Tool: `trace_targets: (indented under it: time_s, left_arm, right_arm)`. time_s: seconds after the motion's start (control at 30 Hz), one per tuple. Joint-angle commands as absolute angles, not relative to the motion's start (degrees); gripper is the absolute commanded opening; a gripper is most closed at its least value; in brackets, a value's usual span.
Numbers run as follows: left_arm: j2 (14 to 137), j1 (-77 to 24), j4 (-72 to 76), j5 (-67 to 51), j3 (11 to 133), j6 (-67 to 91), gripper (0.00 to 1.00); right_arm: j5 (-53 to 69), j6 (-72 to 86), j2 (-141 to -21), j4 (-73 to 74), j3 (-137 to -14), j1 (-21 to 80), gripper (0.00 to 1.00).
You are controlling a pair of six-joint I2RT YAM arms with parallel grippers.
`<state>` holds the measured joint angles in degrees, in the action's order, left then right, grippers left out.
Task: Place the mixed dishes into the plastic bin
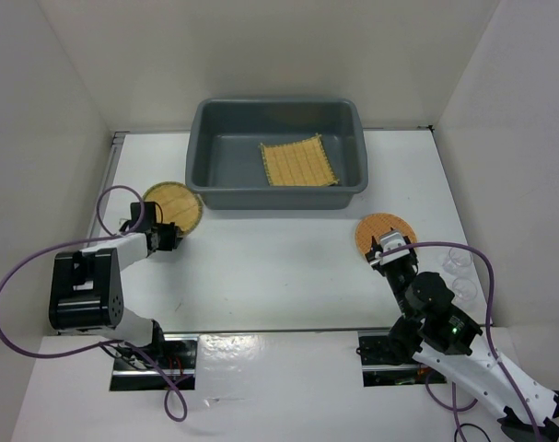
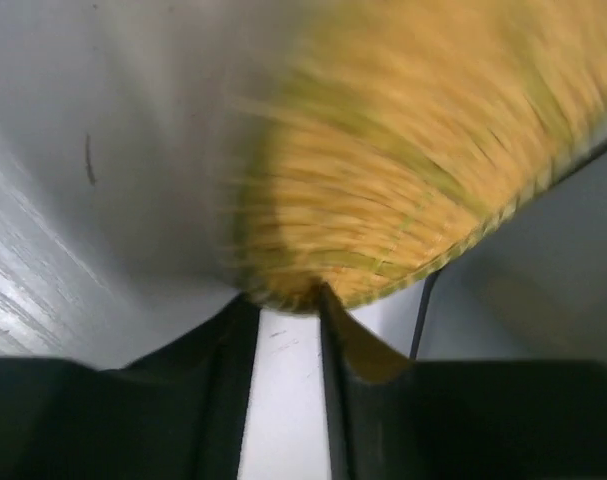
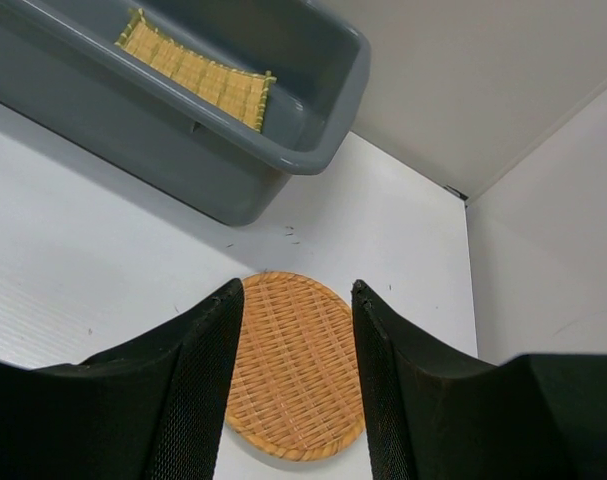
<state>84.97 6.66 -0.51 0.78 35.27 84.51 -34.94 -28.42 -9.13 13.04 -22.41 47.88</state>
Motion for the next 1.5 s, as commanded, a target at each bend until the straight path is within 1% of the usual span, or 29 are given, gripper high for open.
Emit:
trace_targets:
  time_s: [0.0,0.03,0.07,0.13,0.23,0.47,0.5,0.57,0.6,0.63,0.7,0.77,0.83,0.87,1.07,1.27,1.37,1.47]
  left_arm:
    - [86.31,6.24,-1.66,2.99,35.68,84.37,0.28]
    - [86.31,6.24,-2.19,2.99,35.68,84.37,0.21]
    - [86.83,6.24,-3.33,3.60,36.21,84.37,0.09]
    - [86.84,6.24,-4.83,4.13,36.73,84.90,0.01]
    - [87.36,6.24,-8.34,5.19,37.79,84.90,0.00]
    - [80.87,6.24,-13.62,10.19,38.32,86.92,0.00]
    - [79.47,6.24,-12.67,10.20,36.93,88.32,0.03]
    - [77.97,6.24,-9.51,10.20,34.55,90.25,0.18]
    - [77.26,6.24,-7.40,10.20,33.24,92.00,0.28]
    - [76.73,6.24,-3.55,10.20,31.92,93.24,0.34]
    - [76.20,6.24,1.11,9.58,29.27,96.22,0.41]
    - [77.69,6.24,3.24,9.58,29.27,96.24,0.54]
    - [80.94,6.24,6.40,9.58,29.79,96.24,0.60]
    - [81.99,6.24,7.11,9.58,30.49,96.24,0.62]
    - [85.69,6.24,20.46,9.58,28.04,96.24,0.63]
    - [89.90,6.24,27.58,10.89,24.62,96.24,0.63]
    - [92.62,6.24,34.35,11.60,23.12,96.77,0.62]
    - [94.48,6.77,34.37,11.60,24.87,97.29,0.62]
  right_arm:
    - [-35.07,-28.39,-9.05,11.43,-21.97,48.60,0.53]
    - [-35.07,-28.39,-9.57,11.43,-21.97,48.60,0.53]
    - [-35.07,-28.39,-9.58,11.43,-21.97,48.60,0.53]
    - [-35.07,-28.39,-9.58,11.43,-21.97,48.60,0.53]
    - [-35.07,-28.39,-9.58,11.43,-21.97,48.60,0.53]
    - [-35.07,-28.39,-9.58,11.43,-21.97,48.60,0.53]
    - [-35.07,-28.39,-9.58,11.43,-21.97,48.60,0.53]
    - [-35.07,-28.39,-9.58,11.43,-21.97,48.60,0.53]
    - [-35.07,-28.39,-9.58,11.43,-21.97,48.60,0.53]
    - [-35.07,-28.39,-9.58,11.43,-21.97,48.60,0.53]
    - [-35.07,-28.39,-9.58,11.43,-21.97,48.60,0.53]
    - [-35.07,-28.39,-9.58,11.95,-21.97,48.60,0.53]
    - [-35.07,-28.39,-9.58,11.95,-21.97,48.60,0.53]
    - [-35.07,-28.39,-9.58,11.95,-21.97,48.60,0.53]
    - [-35.07,-28.39,-10.63,11.95,-21.97,48.60,0.53]
    - [-35.07,-28.39,-11.69,11.95,-21.97,48.60,0.53]
    - [-35.07,-28.39,-12.22,11.95,-21.97,48.60,0.53]
    - [-35.07,-28.39,-12.74,11.95,-21.97,48.60,0.53]
